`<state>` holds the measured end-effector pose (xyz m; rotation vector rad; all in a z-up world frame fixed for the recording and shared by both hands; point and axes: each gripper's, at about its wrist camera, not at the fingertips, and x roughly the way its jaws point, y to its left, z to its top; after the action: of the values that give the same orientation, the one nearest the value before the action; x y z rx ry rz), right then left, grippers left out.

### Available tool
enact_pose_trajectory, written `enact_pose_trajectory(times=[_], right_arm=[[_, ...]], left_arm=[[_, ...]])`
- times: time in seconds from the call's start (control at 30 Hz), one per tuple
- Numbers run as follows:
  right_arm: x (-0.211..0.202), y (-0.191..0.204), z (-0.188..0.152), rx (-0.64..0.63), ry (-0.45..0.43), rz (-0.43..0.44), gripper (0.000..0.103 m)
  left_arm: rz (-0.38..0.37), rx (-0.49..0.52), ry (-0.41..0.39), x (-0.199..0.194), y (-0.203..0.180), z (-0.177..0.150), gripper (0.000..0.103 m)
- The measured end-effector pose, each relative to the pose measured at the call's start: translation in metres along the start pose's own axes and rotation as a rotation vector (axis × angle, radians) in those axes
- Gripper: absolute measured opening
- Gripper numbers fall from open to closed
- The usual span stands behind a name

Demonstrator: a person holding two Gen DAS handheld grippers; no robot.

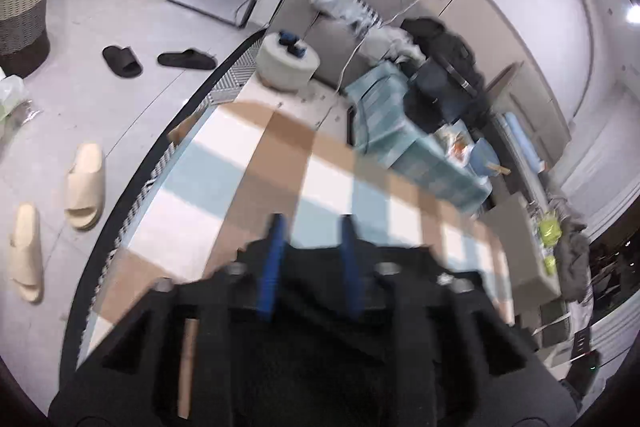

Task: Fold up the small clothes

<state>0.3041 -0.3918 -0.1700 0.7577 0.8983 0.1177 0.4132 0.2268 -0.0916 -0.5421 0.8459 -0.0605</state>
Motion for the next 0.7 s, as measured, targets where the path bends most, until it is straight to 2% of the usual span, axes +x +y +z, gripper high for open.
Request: enact_pose_trajectory(times=[0.07, 0.13, 0.27, 0.43, 0.6, 0.7], right_arm=[[-0.004, -0.002, -0.004, -0.019, -0.001, -0.025, 0.048], [-0.006, -0.003, -0.009, -0.049, 0.003, -0.061, 0.052], [-0.006, -0.006, -0.027, -0.127, 0.060, -0.112, 0.054], [-0.006, -0.005, -0.060, -0.259, 0.145, -0.147, 0.061], [-0.010, 0.000, -0.084, -0.362, 0.139, -0.171, 0.067], [-0.014, 0.000, -0.092, -0.378, 0.132, -0.169, 0.067]], left_arm=[[-0.010, 0.008, 0.006, -0.002, 0.008, -0.015, 0.053], [-0.003, 0.031, 0.014, -0.011, 0.016, -0.033, 0.058], [0.043, 0.114, 0.045, -0.039, 0.029, -0.080, 0.062], [0.110, 0.224, 0.117, -0.070, 0.035, -0.151, 0.063], [0.174, 0.375, 0.169, -0.075, 0.019, -0.205, 0.063], [0.218, 0.396, 0.178, -0.075, 0.017, -0.221, 0.063]])
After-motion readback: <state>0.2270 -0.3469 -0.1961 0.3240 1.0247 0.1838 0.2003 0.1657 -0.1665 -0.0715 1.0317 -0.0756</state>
